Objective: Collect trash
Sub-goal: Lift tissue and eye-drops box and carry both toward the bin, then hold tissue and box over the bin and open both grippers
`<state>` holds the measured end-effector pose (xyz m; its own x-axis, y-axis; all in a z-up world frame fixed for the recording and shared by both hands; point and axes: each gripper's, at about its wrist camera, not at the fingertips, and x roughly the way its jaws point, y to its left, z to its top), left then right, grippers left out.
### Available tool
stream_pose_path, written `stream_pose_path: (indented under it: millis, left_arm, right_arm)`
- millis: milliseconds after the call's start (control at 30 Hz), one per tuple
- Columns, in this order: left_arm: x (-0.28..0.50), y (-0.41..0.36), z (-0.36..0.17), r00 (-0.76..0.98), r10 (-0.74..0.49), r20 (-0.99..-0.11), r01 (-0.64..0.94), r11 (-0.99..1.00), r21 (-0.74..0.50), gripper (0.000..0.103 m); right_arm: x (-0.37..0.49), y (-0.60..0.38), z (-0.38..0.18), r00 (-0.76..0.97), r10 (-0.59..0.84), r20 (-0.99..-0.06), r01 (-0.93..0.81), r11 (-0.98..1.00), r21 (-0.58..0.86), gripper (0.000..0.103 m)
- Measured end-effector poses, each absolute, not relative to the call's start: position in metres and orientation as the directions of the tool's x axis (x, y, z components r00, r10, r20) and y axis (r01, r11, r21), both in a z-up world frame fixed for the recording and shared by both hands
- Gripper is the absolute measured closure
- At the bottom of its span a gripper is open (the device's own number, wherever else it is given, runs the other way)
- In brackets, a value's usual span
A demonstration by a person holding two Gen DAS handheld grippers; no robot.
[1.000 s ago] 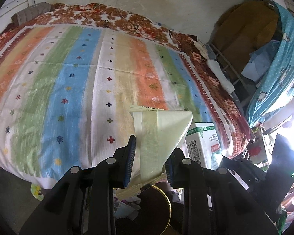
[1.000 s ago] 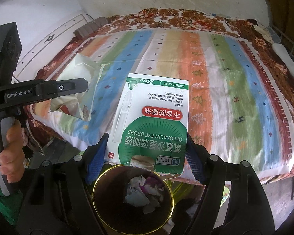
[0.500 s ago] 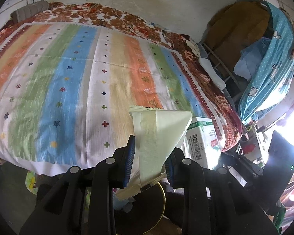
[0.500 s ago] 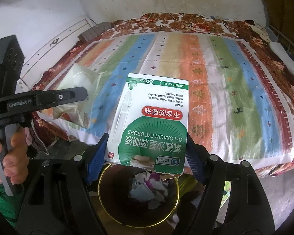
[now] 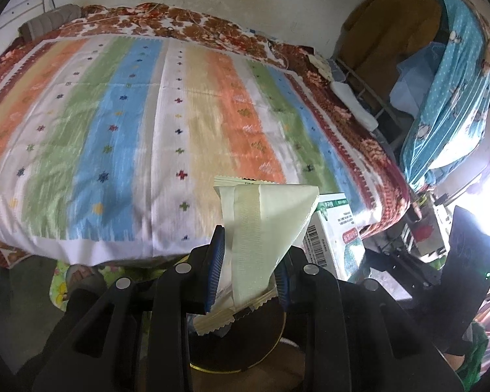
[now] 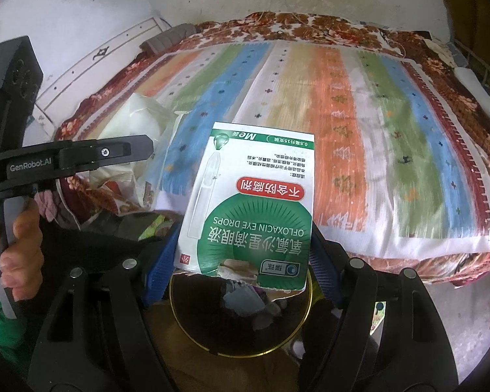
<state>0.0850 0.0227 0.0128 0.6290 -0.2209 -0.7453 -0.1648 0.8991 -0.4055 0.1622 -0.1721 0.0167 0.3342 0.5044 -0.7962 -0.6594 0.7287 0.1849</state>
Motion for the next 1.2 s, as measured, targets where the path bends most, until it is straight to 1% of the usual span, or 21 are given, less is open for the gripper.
stream_pose_path:
  millis: [433,633,900,1100,1133,1167,1200]
  left_arm:
    - [0.069,0.007,-0.028,0.520,-0.180,-0.835,-0.243,0.906,-0.347,0.075]
    - [0.073,0.003,-0.046,0.465,-0.134,-0.875,-0.283,0.914,-0.290,0.074]
    - [0.088,0.005,-0.085,0.337,-0.122,-0.933,-0.361,0.899,-0.248,0.074]
    - [0.096,0.003,-0.105,0.282,-0.129,-0.951,-0.381,0.894,-0.235,0.073]
    - [0.098,0.003,-0.106,0.279,-0.130,-0.951,-0.381,0.895,-0.234,0.070]
    - [0.101,0.005,-0.108,0.280,-0.142,-0.949,-0.389,0.887,-0.248,0.061]
    - [0.104,0.008,-0.109,0.288,-0.160,-0.944,-0.401,0.875,-0.271,0.049]
  right_arm:
    - [0.139,-0.179,-0.029,0.273,0.412,-0.869,-0.634,0.757,0.159,0.033]
    - [0.132,-0.174,-0.050,0.233,0.350,-0.907,-0.642,0.756,0.127,0.033]
    - [0.137,-0.162,-0.087,0.144,0.277,-0.950,-0.618,0.775,0.132,0.033]
    - [0.141,-0.158,-0.100,0.112,0.257,-0.960,-0.604,0.784,0.139,0.033]
    - [0.142,-0.158,-0.101,0.110,0.257,-0.960,-0.600,0.787,0.142,0.032]
    - [0.144,-0.158,-0.101,0.108,0.259,-0.960,-0.594,0.791,0.147,0.031]
    - [0.146,-0.158,-0.102,0.108,0.258,-0.960,-0.589,0.794,0.148,0.029]
